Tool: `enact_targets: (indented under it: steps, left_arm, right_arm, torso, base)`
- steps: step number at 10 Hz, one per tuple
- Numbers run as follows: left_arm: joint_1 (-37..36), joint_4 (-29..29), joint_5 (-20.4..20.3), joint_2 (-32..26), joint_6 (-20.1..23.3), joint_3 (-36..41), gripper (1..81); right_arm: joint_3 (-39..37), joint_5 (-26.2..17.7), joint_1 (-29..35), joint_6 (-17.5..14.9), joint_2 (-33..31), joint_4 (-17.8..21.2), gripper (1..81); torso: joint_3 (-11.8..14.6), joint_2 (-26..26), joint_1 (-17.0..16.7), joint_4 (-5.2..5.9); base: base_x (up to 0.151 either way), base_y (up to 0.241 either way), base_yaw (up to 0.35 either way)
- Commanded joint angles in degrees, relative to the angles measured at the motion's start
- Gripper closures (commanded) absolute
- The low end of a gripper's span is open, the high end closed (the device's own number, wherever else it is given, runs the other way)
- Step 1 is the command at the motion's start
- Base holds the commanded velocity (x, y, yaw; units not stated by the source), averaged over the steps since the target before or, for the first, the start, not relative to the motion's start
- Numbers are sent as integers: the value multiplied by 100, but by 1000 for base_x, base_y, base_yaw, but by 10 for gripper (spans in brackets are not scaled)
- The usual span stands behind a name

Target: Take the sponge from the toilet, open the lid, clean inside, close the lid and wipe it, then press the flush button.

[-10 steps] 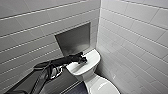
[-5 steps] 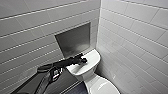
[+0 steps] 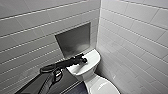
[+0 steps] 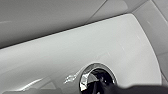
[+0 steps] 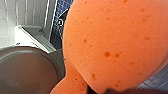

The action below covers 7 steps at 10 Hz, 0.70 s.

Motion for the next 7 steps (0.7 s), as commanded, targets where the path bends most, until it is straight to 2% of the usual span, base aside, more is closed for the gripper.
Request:
enact_targets:
  steps: [1,2,3,7]
  left_arm:
    - [-687,69,555,4,18,34,811]
    - [-792,16,599,-49,9,122,811]
    - [-915,-1,624,-267,-17,523,811]
    - [-1364,-160,634,-1655,-403,2877,811]
  right_arm:
    - [150,-390,-84,-10,-66,-24,811]
    - [132,-390,-84,-10,-66,-15,811]
    - [132,-390,-84,-10,-57,-24,811]
    - [158,-390,-84,-18,-66,-25,811]
  torso:
    - [0,0,0,0]
    - [0,0,0,0]
    - [0,0,0,0]
    - [0,0,2,0]
  base:
    - [0,0,0]
    - [0,0,0]
    - [0,0,0]
    - [0,0,0]
